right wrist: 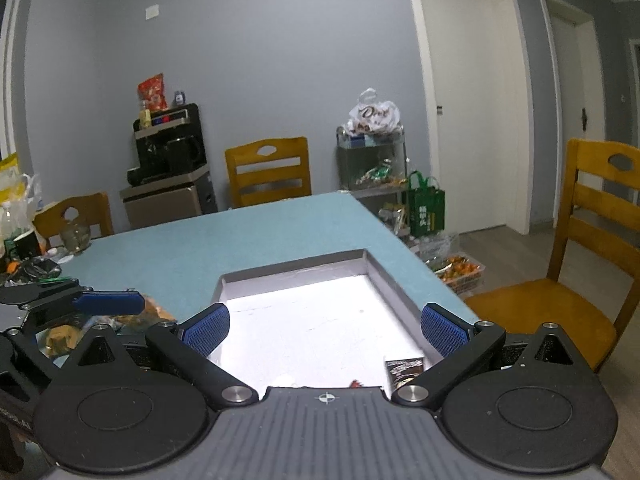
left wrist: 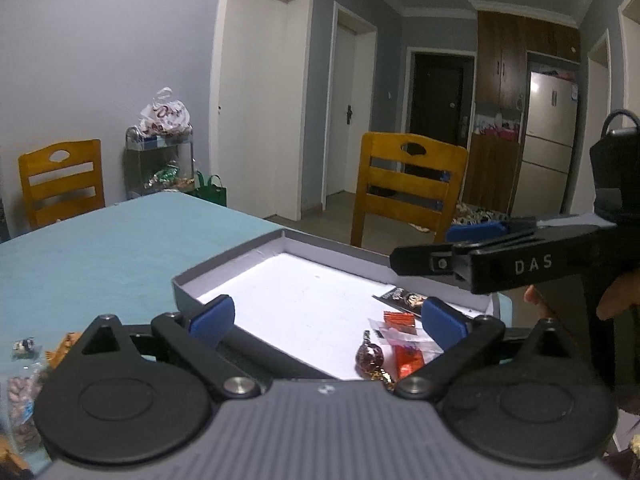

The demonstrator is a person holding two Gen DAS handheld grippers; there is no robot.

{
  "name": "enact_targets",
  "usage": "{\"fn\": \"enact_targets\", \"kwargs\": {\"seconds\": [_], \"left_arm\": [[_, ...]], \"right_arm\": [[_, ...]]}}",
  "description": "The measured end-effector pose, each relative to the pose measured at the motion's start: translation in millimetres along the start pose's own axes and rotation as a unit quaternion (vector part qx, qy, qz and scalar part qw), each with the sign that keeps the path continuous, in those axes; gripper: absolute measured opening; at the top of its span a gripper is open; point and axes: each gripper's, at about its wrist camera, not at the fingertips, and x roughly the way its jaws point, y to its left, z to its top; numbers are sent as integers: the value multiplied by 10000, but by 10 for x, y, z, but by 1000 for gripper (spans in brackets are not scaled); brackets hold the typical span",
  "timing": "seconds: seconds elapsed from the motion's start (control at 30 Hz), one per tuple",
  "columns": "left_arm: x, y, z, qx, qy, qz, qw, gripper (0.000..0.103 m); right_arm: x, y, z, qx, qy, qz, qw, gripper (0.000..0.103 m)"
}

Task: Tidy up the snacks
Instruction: 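Move both tools back toward the snacks on the table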

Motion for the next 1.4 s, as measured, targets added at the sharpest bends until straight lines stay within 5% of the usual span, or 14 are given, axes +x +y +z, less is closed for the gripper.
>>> {"fn": "enact_targets", "kwargs": {"seconds": [0.6, 1.2, 1.4], "left_arm": [[-948, 558, -284, -357, -373, 754, 9958, 102], [-1713, 1322, -795, -969, -229, 2091, 9728, 102], [-1765, 1474, -788, -1137, -270, 2572, 9593, 102]], "right_arm": [[81, 526, 85, -108, 235, 337, 9991, 103], [212, 1241, -12, -665, 414, 953, 9924, 103], [307, 1553, -154, -993, 574, 1222, 9859, 103]]}}
